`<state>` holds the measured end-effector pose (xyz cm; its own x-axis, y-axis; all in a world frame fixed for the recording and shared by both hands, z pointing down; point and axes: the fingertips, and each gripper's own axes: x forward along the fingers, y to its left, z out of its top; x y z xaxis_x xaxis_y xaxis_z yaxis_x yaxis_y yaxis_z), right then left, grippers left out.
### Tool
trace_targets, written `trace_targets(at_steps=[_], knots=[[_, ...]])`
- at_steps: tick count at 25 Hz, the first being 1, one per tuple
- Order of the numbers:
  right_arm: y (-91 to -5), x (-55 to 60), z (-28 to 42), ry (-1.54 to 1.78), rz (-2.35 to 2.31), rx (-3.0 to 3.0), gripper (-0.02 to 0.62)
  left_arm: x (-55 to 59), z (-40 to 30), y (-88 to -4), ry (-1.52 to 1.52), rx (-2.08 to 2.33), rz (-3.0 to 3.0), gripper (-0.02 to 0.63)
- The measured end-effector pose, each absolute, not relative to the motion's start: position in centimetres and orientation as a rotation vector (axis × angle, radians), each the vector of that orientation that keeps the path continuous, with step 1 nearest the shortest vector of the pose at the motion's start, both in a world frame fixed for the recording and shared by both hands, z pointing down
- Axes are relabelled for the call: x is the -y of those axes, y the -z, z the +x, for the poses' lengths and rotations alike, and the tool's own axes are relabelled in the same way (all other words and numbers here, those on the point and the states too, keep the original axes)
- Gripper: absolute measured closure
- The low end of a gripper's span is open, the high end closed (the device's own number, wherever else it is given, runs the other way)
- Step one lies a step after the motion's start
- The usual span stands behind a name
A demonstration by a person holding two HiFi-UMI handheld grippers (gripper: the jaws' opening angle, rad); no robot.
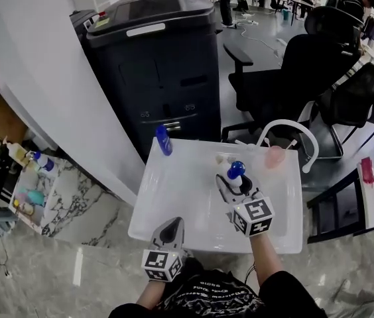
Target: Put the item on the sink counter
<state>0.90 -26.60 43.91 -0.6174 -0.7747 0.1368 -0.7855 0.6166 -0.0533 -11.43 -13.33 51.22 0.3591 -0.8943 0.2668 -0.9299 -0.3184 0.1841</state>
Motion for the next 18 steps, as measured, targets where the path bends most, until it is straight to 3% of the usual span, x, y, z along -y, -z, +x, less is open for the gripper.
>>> trace_targets(at_steps=[18], knots=[[-50.5,40.6,-1.3,-0.255,1.437,2.649,0.393,19.2,-16.3,-54.7,-0.258,1.589,2.252,0.598]])
